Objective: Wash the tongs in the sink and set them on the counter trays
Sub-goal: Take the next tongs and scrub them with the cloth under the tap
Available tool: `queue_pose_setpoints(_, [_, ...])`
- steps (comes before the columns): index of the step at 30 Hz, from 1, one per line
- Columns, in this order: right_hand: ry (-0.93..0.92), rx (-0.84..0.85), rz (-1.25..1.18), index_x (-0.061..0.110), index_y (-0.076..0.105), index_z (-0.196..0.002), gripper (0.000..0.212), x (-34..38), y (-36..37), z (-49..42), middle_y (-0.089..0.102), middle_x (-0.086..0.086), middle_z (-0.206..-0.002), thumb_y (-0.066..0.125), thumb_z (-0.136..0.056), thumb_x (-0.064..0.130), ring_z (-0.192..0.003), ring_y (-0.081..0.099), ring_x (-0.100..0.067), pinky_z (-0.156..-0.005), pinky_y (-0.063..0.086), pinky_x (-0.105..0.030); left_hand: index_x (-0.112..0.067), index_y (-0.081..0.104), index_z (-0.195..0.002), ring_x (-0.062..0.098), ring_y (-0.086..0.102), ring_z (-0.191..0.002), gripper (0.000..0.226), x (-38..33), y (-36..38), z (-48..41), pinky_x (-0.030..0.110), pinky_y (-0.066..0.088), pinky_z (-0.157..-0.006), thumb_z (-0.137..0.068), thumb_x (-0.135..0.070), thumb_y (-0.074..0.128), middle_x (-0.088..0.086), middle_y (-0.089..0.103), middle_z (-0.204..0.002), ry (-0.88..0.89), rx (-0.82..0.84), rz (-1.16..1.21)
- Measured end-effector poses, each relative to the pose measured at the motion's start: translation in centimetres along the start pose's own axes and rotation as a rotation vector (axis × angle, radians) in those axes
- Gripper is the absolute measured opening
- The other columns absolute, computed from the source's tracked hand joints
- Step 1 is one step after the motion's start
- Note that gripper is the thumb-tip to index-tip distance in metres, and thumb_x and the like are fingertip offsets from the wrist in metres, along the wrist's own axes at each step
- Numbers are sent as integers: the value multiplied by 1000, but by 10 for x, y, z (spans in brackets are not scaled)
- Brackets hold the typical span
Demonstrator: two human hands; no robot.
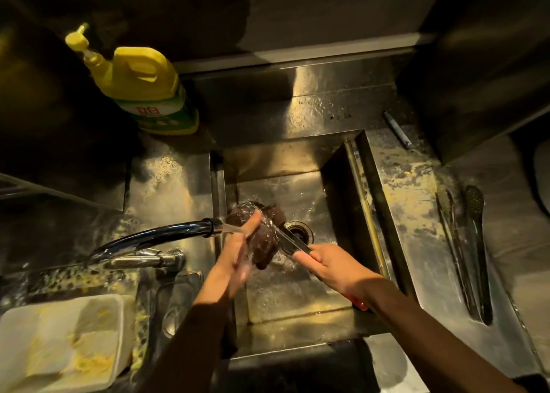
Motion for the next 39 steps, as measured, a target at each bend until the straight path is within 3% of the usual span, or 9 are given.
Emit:
queue_pose_setpoints(4, [-8,28,251,19,54,-67,54,3,-16,-3,58,-3,-80,41,-97,63,-63,50,-12,-60,37,-27,-5,67,-113,34,71,-101,41,-11,-9,5,47,58,-87,-78,-22,81,19,72,-114,127,-193,-4])
queue_pose_setpoints(8, [-14,-69,464,19,53,-63,63,4,-48,-10,58,-5,-73,34,-91,72,-62,54,-18,-55,34,-31,-17,68,-105,25,71,-99,80,-12,-30,8,48,53,-97,-50,-73,82,3,75,-103,229,-480,-227])
queue_pose_setpoints(11, [2,-222,464,25,45,-57,60,0,-65,-6,48,1,-72,29,-93,70,-61,48,-15,-60,33,-33,-20,63,-74,25,68,-86,35,-11,-35,12,47,54,-95,-78,-52,77,-2,69,-78,224,-500,-338])
queue_pose_setpoints(14, [40,-233,536,29,43,-60,52,-2,-57,-2,41,6,-79,34,-99,62,-66,48,-13,-62,33,-32,-13,70,-85,26,73,-84,40,-3,-33,18,47,57,-90,-76,-51,79,6,75,-85,165,-438,-275])
queue_pose_setpoints(19, [134,-335,556,23,72,-86,52,-2,-42,11,56,1,-106,38,-100,60,-89,64,-22,-65,33,-29,-10,70,-110,24,76,-87,41,5,-10,33,40,59,-83,-85,-42,74,10,78,-97,118,-271,-237])
queue_pose_setpoints(24, [123,-475,278,26,57,-71,44,8,-45,38,44,7,-79,42,-100,56,-72,54,-15,-62,38,-32,-13,69,-102,26,75,-80,26,12,13,54,31,59,-67,-84,-31,76,10,77,-91,63,-208,-274])
queue_pose_setpoints(32, [-70,-604,158,23,66,-95,28,44,-79,86,60,5,-95,45,-104,38,-91,53,-19,-77,42,-37,-11,63,-124,26,67,-102,48,-2,55,82,37,53,-94,-84,-35,76,8,70,-115,177,-169,-528])
queue_pose_setpoints(36, [-126,-648,98,19,69,-104,23,65,-96,116,61,3,-102,49,-103,32,-94,52,-13,-82,44,-34,-10,66,-116,13,67,-84,37,-13,83,97,13,53,-62,-85,-29,75,2,71,-95,260,-101,-516])
queue_pose_setpoints(39, [-118,-666,21,21,68,-102,25,70,-106,136,55,10,-105,49,-102,36,-100,51,-10,-88,45,-32,-20,68,-99,27,71,-93,17,-22,106,111,34,60,-77,-85,-28,75,4,73,-94,272,-23,-489])
Point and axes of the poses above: each hand's wrist, its own z-axis away from the middle knuckle, its own y-axis out of the palm, x = y × z, the point moved 8 cm from there along -z, towards the middle knuckle
